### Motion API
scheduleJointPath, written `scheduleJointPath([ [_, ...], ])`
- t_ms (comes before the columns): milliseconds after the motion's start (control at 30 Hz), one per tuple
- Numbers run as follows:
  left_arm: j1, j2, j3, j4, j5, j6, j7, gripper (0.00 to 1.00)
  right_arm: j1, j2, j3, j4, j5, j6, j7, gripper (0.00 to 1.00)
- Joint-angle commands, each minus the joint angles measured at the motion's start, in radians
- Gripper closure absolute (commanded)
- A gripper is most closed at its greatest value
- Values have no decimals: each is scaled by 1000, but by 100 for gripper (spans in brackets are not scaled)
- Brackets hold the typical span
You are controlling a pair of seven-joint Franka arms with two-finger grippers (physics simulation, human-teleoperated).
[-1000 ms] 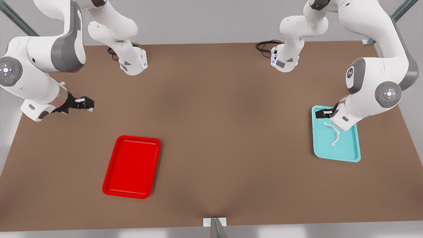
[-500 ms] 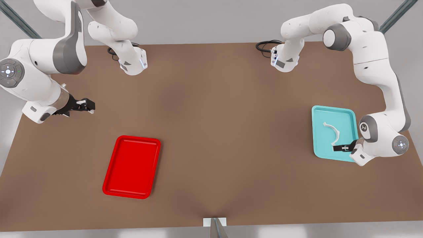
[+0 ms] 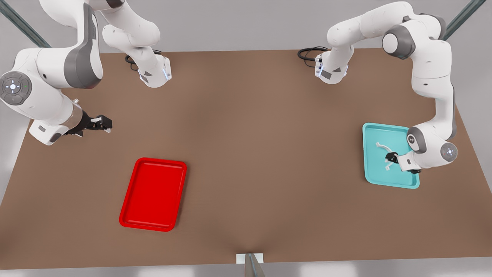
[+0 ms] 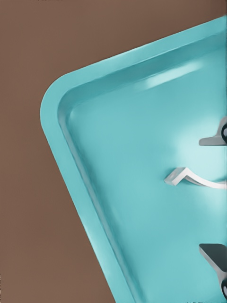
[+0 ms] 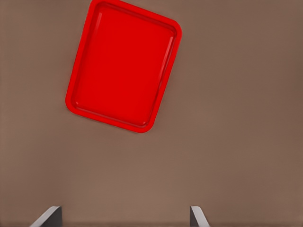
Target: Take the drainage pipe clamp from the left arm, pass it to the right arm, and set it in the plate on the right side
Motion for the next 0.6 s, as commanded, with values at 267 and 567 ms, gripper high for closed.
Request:
scheduleJointPath([
  [267,-3,-51,3,-100,-9,231,274,0,0,-1,0,-11,0,5,-10,0],
  [567,-6,-42,3,-137,-7,231,252,26,0,0,0,-13,0,5,-12,0],
])
